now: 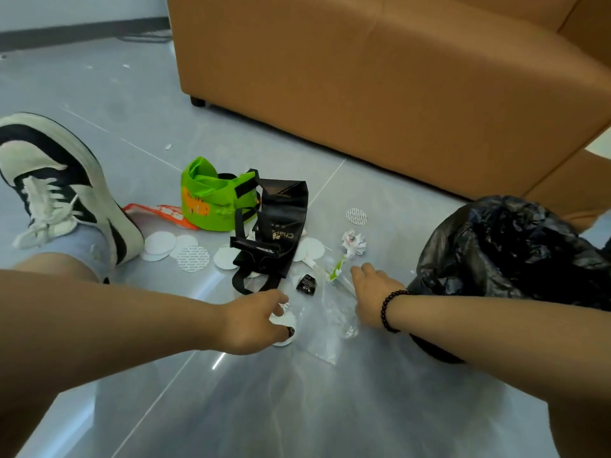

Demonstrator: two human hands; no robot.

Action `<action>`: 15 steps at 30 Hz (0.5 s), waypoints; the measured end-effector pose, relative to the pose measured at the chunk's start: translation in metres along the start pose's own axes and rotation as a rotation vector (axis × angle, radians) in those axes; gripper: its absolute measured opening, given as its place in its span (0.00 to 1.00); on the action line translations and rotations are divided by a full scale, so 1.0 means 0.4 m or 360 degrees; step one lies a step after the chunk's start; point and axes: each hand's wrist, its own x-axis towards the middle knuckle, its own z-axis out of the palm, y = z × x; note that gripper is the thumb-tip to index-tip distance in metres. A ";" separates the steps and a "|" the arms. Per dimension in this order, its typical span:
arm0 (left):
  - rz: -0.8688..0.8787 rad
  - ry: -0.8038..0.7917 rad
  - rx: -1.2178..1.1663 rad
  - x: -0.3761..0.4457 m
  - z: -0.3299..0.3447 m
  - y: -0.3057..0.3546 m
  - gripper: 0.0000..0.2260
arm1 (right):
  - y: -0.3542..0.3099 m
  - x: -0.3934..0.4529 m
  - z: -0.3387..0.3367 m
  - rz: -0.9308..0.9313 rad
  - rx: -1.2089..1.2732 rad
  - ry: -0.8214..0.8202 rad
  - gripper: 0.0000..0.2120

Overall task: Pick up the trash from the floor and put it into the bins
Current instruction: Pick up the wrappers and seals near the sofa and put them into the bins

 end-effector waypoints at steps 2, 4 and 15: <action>-0.0009 -0.0027 -0.0011 0.008 0.005 -0.006 0.28 | -0.011 0.041 0.004 0.0069 0.0083 0.0014 0.29; -0.0006 -0.0035 -0.0039 0.017 0.007 -0.012 0.28 | -0.015 0.079 0.007 0.0139 0.0147 0.0011 0.31; 0.0074 0.0082 -0.0079 -0.005 -0.026 0.042 0.27 | 0.004 0.037 -0.068 0.0237 0.0372 0.0083 0.24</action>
